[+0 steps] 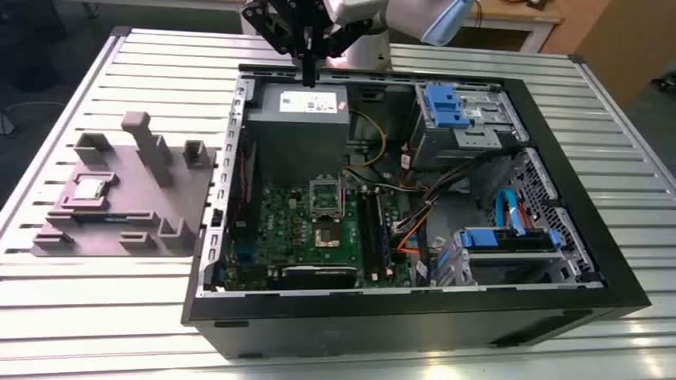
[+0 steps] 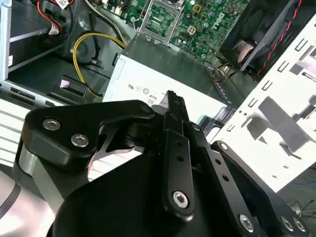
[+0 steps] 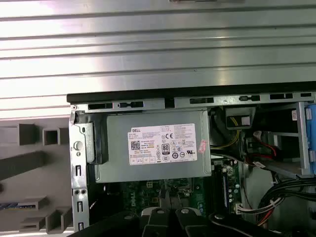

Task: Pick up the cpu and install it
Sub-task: 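Reach for the cpu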

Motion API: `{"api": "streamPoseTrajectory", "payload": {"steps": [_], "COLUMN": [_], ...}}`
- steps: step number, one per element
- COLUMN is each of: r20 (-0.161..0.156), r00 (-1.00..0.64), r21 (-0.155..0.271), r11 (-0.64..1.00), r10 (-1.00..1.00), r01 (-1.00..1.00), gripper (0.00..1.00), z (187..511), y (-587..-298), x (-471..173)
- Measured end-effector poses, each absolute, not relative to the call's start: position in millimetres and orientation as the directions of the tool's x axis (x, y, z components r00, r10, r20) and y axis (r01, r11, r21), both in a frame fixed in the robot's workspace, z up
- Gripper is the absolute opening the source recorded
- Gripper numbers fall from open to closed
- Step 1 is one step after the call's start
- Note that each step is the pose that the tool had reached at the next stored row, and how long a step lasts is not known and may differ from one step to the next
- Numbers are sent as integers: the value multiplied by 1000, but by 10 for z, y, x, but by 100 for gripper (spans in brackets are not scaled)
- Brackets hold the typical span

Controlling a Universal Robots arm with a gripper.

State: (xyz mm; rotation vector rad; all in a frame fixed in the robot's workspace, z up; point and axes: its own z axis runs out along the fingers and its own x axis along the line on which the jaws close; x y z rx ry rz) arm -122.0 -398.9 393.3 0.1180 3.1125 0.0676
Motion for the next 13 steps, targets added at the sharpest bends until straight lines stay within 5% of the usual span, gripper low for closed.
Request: {"api": "streamPoseTrajectory", "payload": {"steps": [13], "r20": [-24], "r00": [-997], "r21": [44], "r11": [996], "r10": [76], "r01": [75], "gripper": [10], "z": [3932], "y": [-3989], "x": [-1267]}}
